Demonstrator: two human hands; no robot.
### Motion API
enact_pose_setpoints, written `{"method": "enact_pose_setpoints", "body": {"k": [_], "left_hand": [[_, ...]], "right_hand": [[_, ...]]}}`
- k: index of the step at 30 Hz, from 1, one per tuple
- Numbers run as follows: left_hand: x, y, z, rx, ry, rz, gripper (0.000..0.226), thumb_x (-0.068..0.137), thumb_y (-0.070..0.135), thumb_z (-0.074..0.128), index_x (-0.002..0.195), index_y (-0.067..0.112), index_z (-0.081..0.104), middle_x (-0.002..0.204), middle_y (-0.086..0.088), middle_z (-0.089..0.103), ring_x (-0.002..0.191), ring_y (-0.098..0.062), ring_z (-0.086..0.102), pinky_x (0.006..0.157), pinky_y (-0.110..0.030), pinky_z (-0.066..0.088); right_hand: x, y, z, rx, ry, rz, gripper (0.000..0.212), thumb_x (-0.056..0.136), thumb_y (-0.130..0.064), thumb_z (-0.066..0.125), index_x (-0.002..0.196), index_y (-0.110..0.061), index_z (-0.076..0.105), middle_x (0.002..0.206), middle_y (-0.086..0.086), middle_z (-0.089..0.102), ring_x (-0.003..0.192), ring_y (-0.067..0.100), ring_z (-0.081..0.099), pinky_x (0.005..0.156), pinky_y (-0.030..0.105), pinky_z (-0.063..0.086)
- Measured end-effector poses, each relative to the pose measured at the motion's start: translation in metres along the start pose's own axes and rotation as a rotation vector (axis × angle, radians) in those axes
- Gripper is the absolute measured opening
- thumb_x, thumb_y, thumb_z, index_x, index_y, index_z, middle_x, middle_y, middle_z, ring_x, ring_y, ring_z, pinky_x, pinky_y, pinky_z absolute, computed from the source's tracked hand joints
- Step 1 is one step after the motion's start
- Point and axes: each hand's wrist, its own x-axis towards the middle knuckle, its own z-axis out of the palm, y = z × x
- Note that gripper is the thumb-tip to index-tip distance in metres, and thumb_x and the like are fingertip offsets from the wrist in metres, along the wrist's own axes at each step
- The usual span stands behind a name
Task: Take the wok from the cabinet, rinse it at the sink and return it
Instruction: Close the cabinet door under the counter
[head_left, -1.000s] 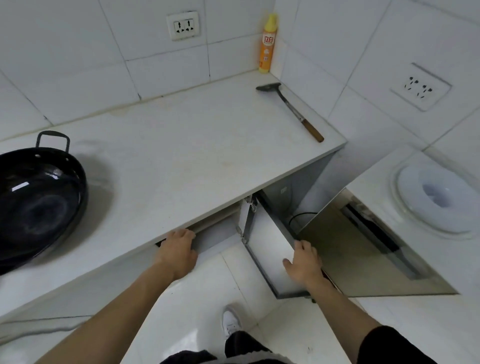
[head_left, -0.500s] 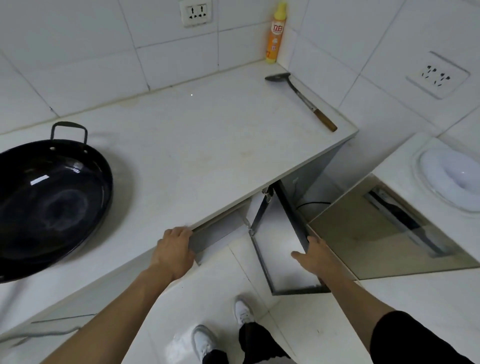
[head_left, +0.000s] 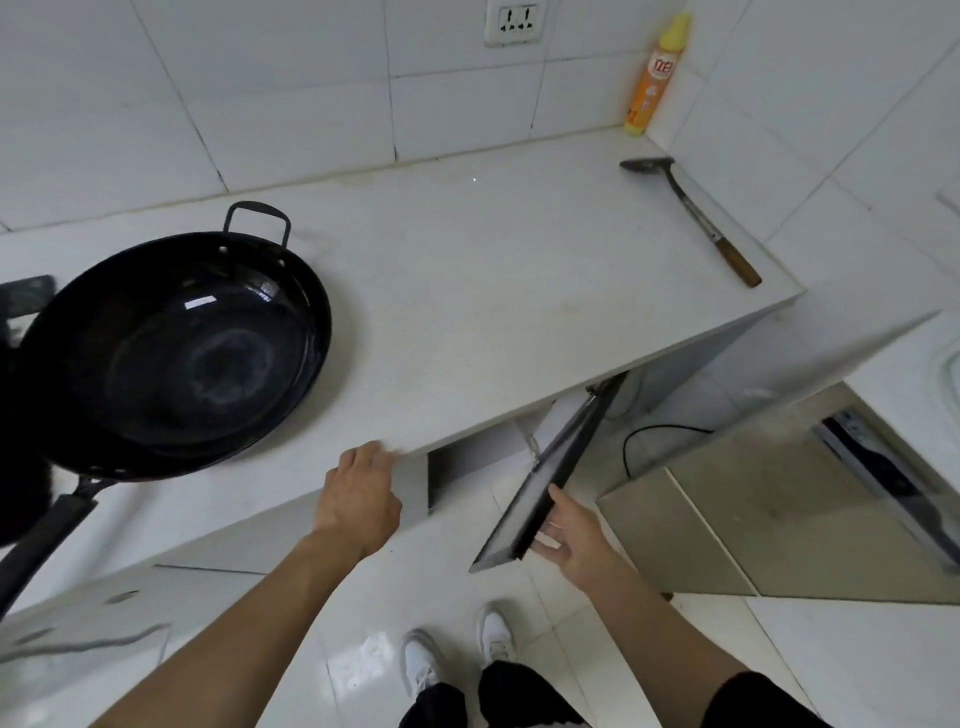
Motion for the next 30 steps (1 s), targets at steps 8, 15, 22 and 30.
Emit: {"method": "enact_pose_setpoints", "body": {"k": [8, 15, 22, 30], "left_hand": [[-0.009, -0.017, 0.003, 0.013, -0.007, -0.07, 0.056, 0.084, 0.018, 0.051, 0.138, 0.015, 0.036, 0.152, -0.002, 0.026, 0.133, -0.027, 0.03, 0.105, -0.038, 0.035], [-0.005, -0.013, 0.007, 0.028, -0.003, -0.097, 0.059, 0.082, 0.02, 0.052, 0.138, 0.015, 0.035, 0.15, -0.001, 0.027, 0.131, -0.027, 0.032, 0.105, -0.036, 0.037], [-0.005, -0.016, 0.005, -0.002, -0.002, -0.089, 0.067, 0.077, 0.015, 0.056, 0.14, 0.019, 0.033, 0.151, -0.001, 0.026, 0.13, -0.026, 0.033, 0.107, -0.034, 0.036], [-0.007, -0.012, 0.002, -0.052, 0.014, -0.106, 0.067, 0.072, 0.009, 0.057, 0.136, 0.019, 0.037, 0.146, 0.001, 0.03, 0.128, -0.023, 0.036, 0.105, -0.032, 0.035]], "right_hand": [[0.016, -0.023, 0.043, 0.15, -0.134, 0.114, 0.071, 0.086, -0.064, 0.055, 0.129, -0.008, 0.053, 0.109, 0.016, 0.061, 0.085, 0.024, 0.06, 0.102, 0.045, 0.046], [0.026, -0.041, 0.07, 0.282, -0.154, 0.172, 0.091, 0.085, -0.072, 0.045, 0.141, -0.001, 0.037, 0.127, 0.022, 0.054, 0.109, 0.035, 0.058, 0.109, 0.047, 0.038], [0.034, -0.046, 0.088, 0.456, -0.2, 0.176, 0.095, 0.087, -0.075, 0.036, 0.141, 0.003, 0.038, 0.14, 0.023, 0.047, 0.127, 0.039, 0.048, 0.114, 0.048, 0.033], [0.039, -0.049, 0.104, 0.515, -0.237, 0.169, 0.089, 0.086, -0.074, 0.039, 0.138, -0.001, 0.042, 0.134, 0.021, 0.049, 0.124, 0.037, 0.05, 0.114, 0.048, 0.033]]}}
